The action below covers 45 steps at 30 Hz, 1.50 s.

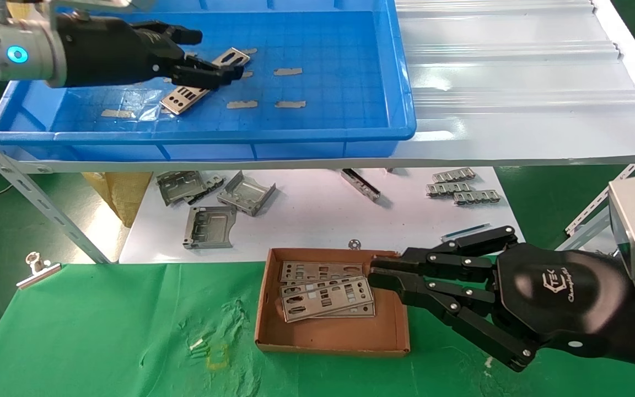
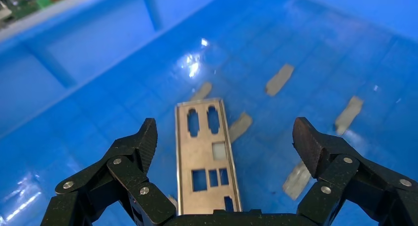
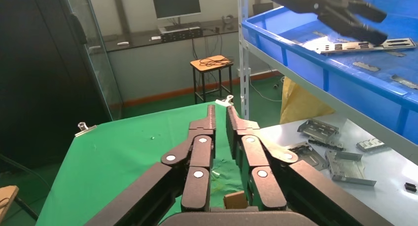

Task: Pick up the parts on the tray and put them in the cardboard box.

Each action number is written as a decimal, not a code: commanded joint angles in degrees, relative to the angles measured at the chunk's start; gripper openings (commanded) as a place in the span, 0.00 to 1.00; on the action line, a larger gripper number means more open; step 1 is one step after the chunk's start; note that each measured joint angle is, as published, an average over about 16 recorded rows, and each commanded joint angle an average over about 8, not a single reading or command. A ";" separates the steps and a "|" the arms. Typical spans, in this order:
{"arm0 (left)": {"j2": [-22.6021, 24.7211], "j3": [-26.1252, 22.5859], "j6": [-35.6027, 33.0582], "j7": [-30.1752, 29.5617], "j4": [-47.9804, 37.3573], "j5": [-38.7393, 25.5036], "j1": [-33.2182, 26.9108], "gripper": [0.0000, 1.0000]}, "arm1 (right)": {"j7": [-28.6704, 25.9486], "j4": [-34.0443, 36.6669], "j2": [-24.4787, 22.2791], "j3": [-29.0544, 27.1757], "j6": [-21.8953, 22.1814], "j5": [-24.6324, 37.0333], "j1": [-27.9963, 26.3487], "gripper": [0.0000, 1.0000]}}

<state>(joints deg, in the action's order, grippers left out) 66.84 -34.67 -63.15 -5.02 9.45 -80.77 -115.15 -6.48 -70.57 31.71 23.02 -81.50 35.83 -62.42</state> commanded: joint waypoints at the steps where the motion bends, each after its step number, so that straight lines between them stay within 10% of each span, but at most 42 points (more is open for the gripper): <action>1: 1.01 -0.64 0.90 0.64 -1.85 -1.03 -0.71 1.00 | 0.00 0.00 0.00 0.00 0.00 0.00 0.00 1.00; 24: 3.87 -2.54 3.62 1.70 -8.86 -3.85 -2.82 0.98 | 0.00 0.00 0.00 0.00 0.00 0.00 0.00 1.00; 33: 4.04 -2.43 4.87 1.47 -9.48 -3.70 -2.39 0.01 | 0.00 0.00 0.00 0.00 0.00 0.00 0.00 1.00; 45: 4.34 -2.57 5.36 1.17 -9.60 -3.89 -2.06 0.00 | 0.00 0.00 0.00 0.00 0.00 0.00 0.00 1.00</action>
<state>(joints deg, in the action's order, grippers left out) 71.17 -37.22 -57.79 -3.87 -0.15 -84.64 -117.22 -6.48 -70.57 31.71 23.02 -81.50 35.82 -62.42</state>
